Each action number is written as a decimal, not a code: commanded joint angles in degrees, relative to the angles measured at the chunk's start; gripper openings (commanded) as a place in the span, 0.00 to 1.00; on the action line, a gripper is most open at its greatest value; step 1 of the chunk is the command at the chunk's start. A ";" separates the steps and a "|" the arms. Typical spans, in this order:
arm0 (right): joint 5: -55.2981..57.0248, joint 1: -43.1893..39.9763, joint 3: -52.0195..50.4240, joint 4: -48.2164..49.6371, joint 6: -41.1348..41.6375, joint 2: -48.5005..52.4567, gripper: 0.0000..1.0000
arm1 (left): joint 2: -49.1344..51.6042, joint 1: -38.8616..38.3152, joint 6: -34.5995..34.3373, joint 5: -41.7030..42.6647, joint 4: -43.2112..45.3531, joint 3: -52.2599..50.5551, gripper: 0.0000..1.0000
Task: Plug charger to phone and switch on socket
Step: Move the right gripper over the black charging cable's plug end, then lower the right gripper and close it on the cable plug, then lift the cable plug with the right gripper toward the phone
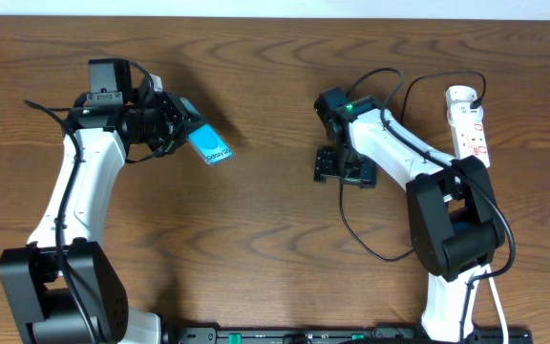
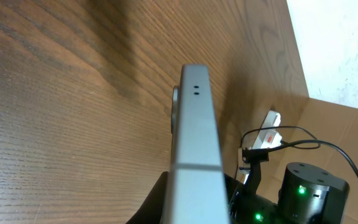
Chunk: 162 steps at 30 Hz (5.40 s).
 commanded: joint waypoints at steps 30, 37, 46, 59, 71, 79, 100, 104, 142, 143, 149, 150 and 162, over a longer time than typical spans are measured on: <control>-6.99 -5.14 -0.33 0.55 0.46 -0.28 0.69 | 0.04 0.02 1.40 0.79 0.28 0.39 0.07; -8.41 -5.11 -0.33 1.53 0.13 0.35 0.69 | 0.04 0.02 1.40 0.79 0.28 0.39 0.07; -11.30 -5.11 -0.31 2.47 -1.05 4.39 0.69 | 0.04 0.02 1.40 0.79 0.28 0.39 0.07; -10.78 -5.11 -0.31 6.19 -1.64 4.68 0.57 | 0.04 0.04 1.38 0.76 0.26 0.39 0.07; -9.14 -5.11 -0.31 6.16 -1.84 4.68 0.54 | 0.04 0.04 1.38 0.79 0.07 0.39 0.07; -9.11 -5.05 -0.31 4.22 -2.01 4.68 0.48 | 0.04 0.02 1.38 0.79 0.02 0.39 0.08; -9.11 -4.96 -0.31 4.15 -1.95 4.68 0.28 | 0.04 0.04 1.38 0.79 0.00 0.39 0.07; -9.11 -4.87 -0.31 4.15 -1.95 4.68 0.25 | 0.04 0.04 1.38 0.79 0.00 0.39 0.07; -9.99 -4.76 0.33 4.11 -2.01 4.68 0.01 | 0.04 0.04 1.38 0.79 -0.15 0.39 0.07; -10.05 -4.83 0.79 3.82 -2.03 4.68 0.01 | 0.04 0.04 1.38 0.79 -0.15 0.39 0.07; -10.88 -5.55 7.41 -1.25 -5.07 4.61 0.01 | 0.04 0.04 1.36 0.79 -0.15 0.39 0.07; -10.88 -5.64 9.25 -2.49 -5.75 4.61 0.01 | 0.04 0.04 1.36 0.79 -0.13 0.39 0.07; -26.08 -6.21 34.49 -14.03 -21.16 4.61 0.01 | 0.04 0.11 1.18 0.81 0.04 0.39 0.07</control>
